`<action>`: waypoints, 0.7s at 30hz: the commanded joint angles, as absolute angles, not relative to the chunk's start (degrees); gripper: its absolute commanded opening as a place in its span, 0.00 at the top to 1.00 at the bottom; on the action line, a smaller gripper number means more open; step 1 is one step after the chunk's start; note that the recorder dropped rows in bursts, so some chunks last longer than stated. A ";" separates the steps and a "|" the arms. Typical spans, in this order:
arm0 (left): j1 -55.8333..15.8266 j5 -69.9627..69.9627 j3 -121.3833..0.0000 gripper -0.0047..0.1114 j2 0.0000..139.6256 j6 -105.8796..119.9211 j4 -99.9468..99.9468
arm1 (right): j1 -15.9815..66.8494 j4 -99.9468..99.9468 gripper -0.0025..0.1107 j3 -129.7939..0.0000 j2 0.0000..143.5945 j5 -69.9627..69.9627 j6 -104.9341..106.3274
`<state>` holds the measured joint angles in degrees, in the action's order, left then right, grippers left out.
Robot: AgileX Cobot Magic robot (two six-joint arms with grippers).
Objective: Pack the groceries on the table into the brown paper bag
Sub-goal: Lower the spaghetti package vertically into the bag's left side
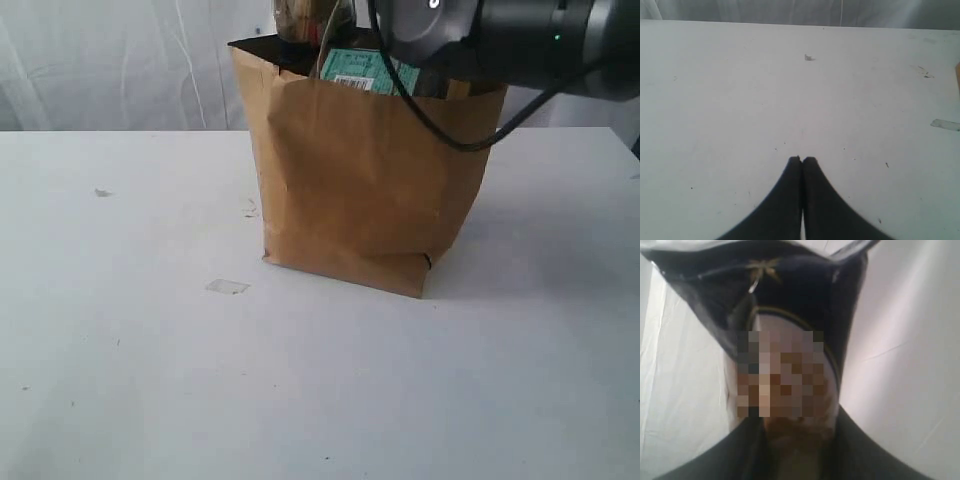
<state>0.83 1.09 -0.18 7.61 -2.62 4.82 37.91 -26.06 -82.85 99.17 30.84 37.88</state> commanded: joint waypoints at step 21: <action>0.42 0.91 0.00 0.96 7.38 -2.66 5.12 | 37.62 -22.90 0.98 -83.91 103.33 32.38 29.69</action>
<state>0.83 1.09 -0.18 7.61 -2.62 4.82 37.91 -23.32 -82.85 103.61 28.39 29.77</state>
